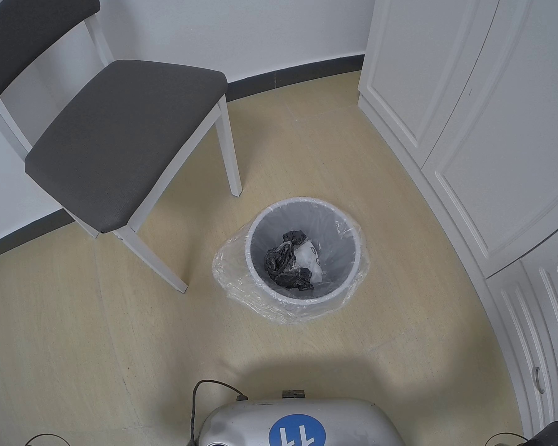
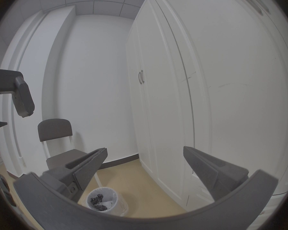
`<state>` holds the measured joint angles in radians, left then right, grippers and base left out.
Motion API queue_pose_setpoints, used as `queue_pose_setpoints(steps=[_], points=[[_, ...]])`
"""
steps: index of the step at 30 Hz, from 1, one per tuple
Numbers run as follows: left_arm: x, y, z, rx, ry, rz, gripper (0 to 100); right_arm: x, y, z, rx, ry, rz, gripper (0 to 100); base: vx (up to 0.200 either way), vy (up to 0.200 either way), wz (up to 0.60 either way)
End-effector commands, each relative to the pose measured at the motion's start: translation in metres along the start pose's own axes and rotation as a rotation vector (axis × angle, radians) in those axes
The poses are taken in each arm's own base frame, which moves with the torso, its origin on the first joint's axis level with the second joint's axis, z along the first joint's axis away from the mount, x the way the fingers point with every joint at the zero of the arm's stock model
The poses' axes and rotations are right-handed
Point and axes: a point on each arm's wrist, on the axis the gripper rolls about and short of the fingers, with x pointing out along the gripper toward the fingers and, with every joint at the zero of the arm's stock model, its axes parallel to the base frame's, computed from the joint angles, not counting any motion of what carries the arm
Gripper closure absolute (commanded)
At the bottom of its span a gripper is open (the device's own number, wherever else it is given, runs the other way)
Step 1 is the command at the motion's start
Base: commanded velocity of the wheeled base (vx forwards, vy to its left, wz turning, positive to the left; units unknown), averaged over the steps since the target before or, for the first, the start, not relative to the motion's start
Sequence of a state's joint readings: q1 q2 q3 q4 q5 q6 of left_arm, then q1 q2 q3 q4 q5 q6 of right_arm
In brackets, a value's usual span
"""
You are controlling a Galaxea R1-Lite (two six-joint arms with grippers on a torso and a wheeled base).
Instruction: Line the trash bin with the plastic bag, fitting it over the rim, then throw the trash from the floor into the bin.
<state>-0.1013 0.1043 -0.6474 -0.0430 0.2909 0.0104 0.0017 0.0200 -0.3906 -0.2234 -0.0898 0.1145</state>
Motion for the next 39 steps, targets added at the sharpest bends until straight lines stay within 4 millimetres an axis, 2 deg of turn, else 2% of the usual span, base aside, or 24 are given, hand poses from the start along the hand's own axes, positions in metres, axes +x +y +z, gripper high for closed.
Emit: queue_pose_setpoints(steps=[1,6,15,17,19,24,28,32,39], points=[[-0.002,0.001,0.003,-0.009,-0.017,0.025,0,-0.005,0.000,0.004,0.002,-0.035,-0.011,0,0.000,0.000,0.00],[-0.009,-0.004,-0.001,0.003,-0.029,0.077,0,-0.005,0.000,0.005,0.002,-0.044,-0.011,0,0.000,0.000,0.00],[-0.017,-0.005,-0.029,0.029,0.012,0.081,0,-0.004,0.000,0.006,-0.002,-0.067,-0.010,0,0.000,0.000,0.00],[-0.016,-0.005,-0.043,0.025,0.027,0.073,0,-0.004,0.000,0.006,-0.003,-0.069,-0.021,0,0.000,0.000,0.00],[-0.015,-0.005,-0.047,0.014,0.021,0.073,0,-0.004,0.000,0.006,-0.003,-0.073,-0.030,0,0.000,0.000,0.00],[-0.009,-0.006,-0.072,-0.038,-0.095,0.041,0,-0.003,-0.003,0.003,-0.004,-0.169,-0.105,0,0.000,0.000,0.00],[-0.008,-0.006,-0.107,0.001,-0.047,-0.011,0,-0.003,-0.006,-0.025,-0.167,-0.217,-0.112,0,0.000,0.000,0.00],[-0.010,-0.005,-0.130,0.029,0.035,-0.013,0,-0.004,-0.008,-0.060,-0.235,-0.123,-0.060,0,0.000,0.000,0.00],[-0.012,-0.003,-0.147,0.053,0.187,-0.005,0,-0.004,-0.011,-0.082,-0.245,0.074,-0.034,0,0.000,0.000,0.00]])
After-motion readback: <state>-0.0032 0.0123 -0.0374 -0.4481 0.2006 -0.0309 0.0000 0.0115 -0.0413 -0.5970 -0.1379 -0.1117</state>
